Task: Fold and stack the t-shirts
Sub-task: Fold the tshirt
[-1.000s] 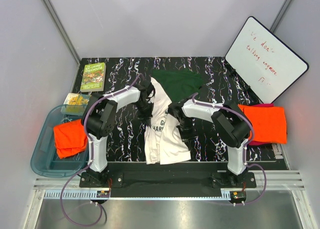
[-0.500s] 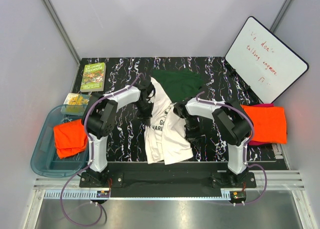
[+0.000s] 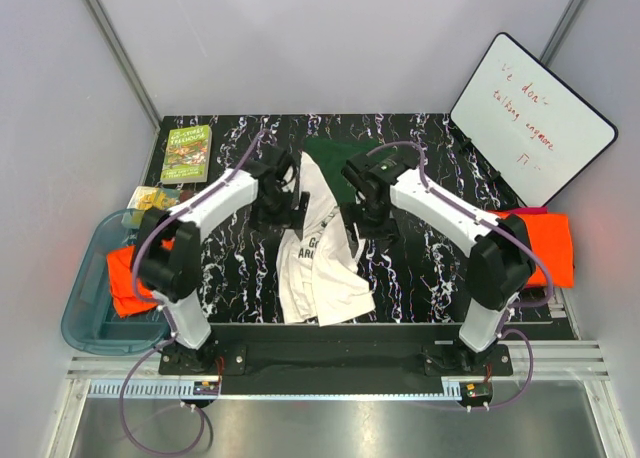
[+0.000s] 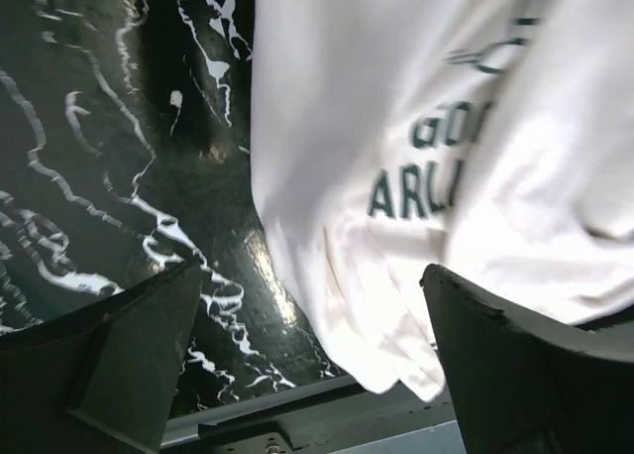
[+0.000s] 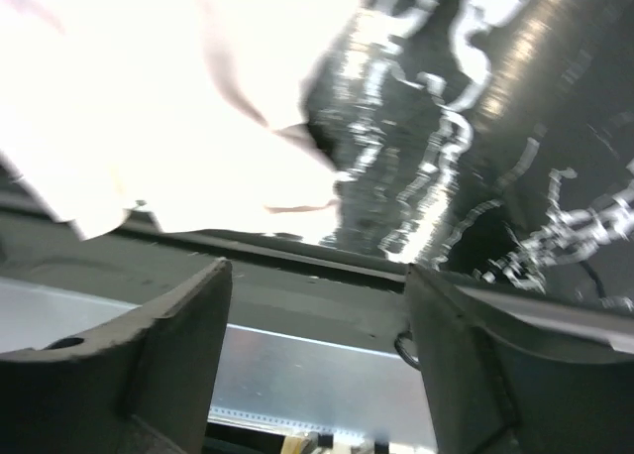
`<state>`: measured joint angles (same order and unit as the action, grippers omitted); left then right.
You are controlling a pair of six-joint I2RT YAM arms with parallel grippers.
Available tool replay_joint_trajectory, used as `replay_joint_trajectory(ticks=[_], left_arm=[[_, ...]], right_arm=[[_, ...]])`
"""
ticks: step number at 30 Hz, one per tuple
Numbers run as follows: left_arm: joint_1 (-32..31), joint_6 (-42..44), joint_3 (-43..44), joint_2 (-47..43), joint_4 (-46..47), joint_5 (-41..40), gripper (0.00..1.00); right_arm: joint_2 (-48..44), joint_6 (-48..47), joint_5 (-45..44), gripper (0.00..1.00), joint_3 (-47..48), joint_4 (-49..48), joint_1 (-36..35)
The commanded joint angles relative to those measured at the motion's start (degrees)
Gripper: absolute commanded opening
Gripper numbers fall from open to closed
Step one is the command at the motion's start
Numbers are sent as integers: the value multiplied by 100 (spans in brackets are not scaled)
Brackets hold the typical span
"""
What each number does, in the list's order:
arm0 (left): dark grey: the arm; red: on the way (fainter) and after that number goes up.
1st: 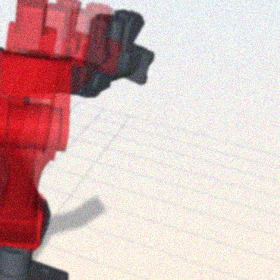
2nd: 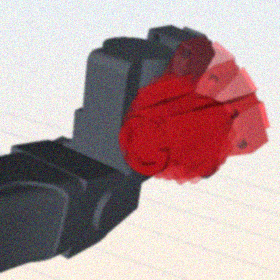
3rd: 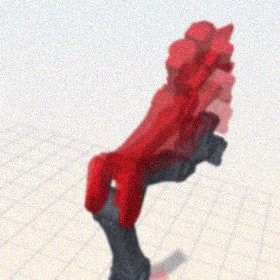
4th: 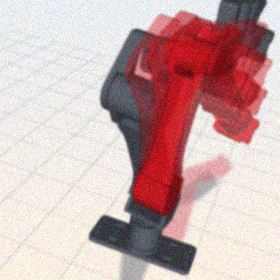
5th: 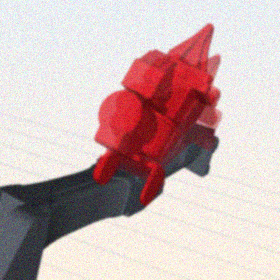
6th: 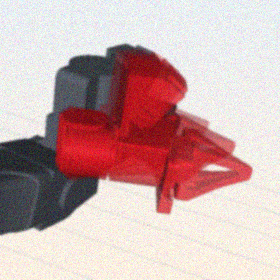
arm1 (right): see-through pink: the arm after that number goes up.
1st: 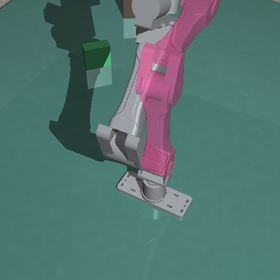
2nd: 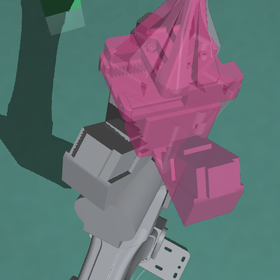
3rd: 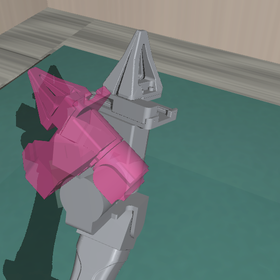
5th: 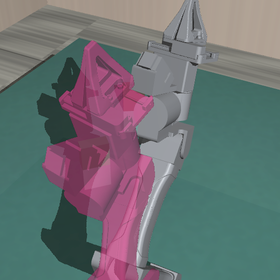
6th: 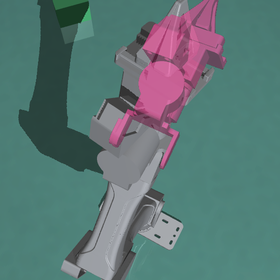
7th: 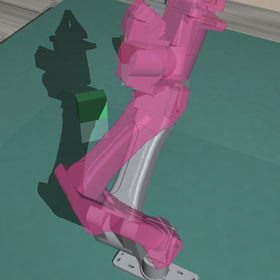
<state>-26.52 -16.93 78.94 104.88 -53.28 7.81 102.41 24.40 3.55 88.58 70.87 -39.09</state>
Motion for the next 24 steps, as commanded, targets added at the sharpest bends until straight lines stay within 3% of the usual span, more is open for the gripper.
replay_joint_trajectory(ticks=[1,6,12,24], left_arm=[[24,76,-1,-1118,2,-148,99],[471,-161,-10,-1663,-341,-632,99],[1570,-179,-238,-1770,-350,298,99],[2783,23,-458,-1550,-420,458,99]], right_arm=[[7,-137,1162,72,90,-493,-90],[437,-286,1200,64,317,-539,-529],[982,-506,1060,64,1082,-504,-1355],[2002,-551,1411,61,1830,-434,-2392]])
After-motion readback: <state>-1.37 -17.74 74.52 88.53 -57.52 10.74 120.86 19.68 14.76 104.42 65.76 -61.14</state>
